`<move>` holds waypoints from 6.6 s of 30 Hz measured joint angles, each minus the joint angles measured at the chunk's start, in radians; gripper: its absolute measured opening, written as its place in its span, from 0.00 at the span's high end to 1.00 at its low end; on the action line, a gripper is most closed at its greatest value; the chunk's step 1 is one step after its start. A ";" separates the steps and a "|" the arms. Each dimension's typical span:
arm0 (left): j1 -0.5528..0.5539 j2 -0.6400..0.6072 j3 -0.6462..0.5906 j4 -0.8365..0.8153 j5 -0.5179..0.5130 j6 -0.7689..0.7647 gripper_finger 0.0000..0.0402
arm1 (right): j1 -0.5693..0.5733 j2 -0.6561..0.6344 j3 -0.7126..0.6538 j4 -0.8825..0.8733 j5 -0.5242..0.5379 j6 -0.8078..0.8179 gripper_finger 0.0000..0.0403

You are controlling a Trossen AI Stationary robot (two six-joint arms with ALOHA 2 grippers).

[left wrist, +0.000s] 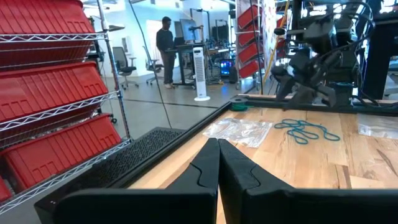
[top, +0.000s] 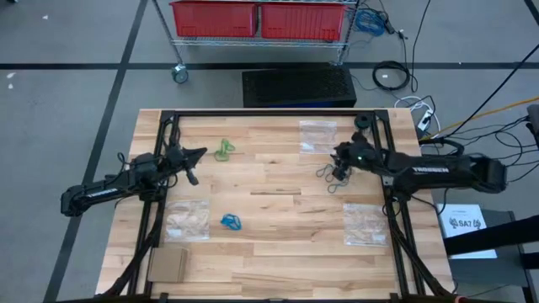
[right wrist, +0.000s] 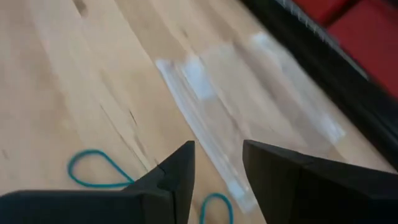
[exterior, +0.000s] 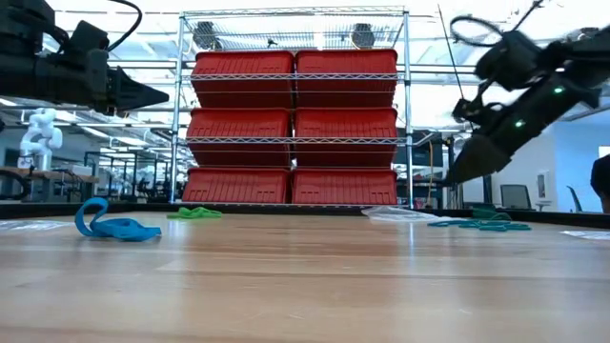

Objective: Sort rubber bands
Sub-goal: Open the top transparent zip lock bag

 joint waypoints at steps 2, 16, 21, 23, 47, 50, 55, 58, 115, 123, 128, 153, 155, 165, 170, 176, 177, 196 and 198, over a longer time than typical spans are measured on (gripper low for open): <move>0.000 0.000 0.000 0.000 0.000 0.000 0.99 | -0.009 0.060 0.041 -0.043 0.017 0.016 0.69; 0.000 0.000 0.000 0.000 0.000 0.000 0.99 | -0.276 0.313 0.231 -0.263 -0.081 0.677 0.69; 0.000 0.000 0.000 0.000 0.000 0.000 0.99 | -0.365 0.426 0.232 -0.203 -0.153 0.723 0.69; 0.000 0.000 0.000 0.000 0.000 0.000 0.99 | -0.383 0.457 0.233 -0.166 -0.189 0.726 0.69; 0.000 0.000 0.000 0.000 0.000 0.003 0.99 | -0.214 0.497 0.308 0.005 -0.263 0.420 1.00; 0.000 0.000 0.000 0.000 0.000 0.001 0.99 | -0.160 0.497 0.376 0.004 -0.255 0.386 1.00; 0.000 0.000 0.000 0.000 0.000 0.001 0.99 | -0.088 0.551 0.478 -0.025 -0.193 0.262 1.00; 0.000 0.000 0.000 0.000 0.000 0.001 0.99 | -0.079 0.614 0.507 -0.160 -0.063 0.213 1.00; 0.000 0.000 0.000 0.053 0.000 -0.004 0.99 | 0.070 0.728 0.596 -0.271 -0.366 0.651 1.00; 0.000 0.000 0.000 0.053 0.000 0.000 0.99 | 0.070 0.605 0.645 -0.262 -0.309 0.423 1.00; 0.000 0.000 0.000 0.055 0.000 0.033 0.99 | 0.077 0.564 0.704 -0.259 -0.309 0.104 1.00; 0.000 0.000 0.000 0.132 0.161 -0.008 0.99 | -0.145 1.114 1.202 -0.569 -0.482 0.177 0.69; 0.000 0.000 0.000 0.131 0.161 -0.026 0.99 | -0.147 1.137 1.218 -0.598 -0.498 0.178 0.72; 0.000 0.000 0.000 0.131 0.161 -0.029 0.99 | -0.144 1.143 1.228 -0.648 -0.549 0.132 0.98; 0.000 0.000 0.000 0.130 0.161 -0.038 0.99 | -0.144 1.038 1.230 -0.633 -0.454 0.159 1.00; -0.001 0.000 0.000 0.118 0.162 -0.081 0.99 | -0.142 0.895 1.166 -0.628 -0.463 0.183 1.00; -0.001 0.000 0.000 0.111 0.164 -0.082 0.99 | -0.137 0.879 1.149 -0.641 -0.472 0.179 1.00; -0.001 0.075 0.000 0.106 0.176 -0.133 0.73 | -0.040 0.994 1.000 -0.457 -0.372 0.191 0.45; -0.001 0.085 0.000 0.106 0.176 -0.134 0.73 | -0.043 1.016 1.001 -0.452 -0.369 0.206 0.46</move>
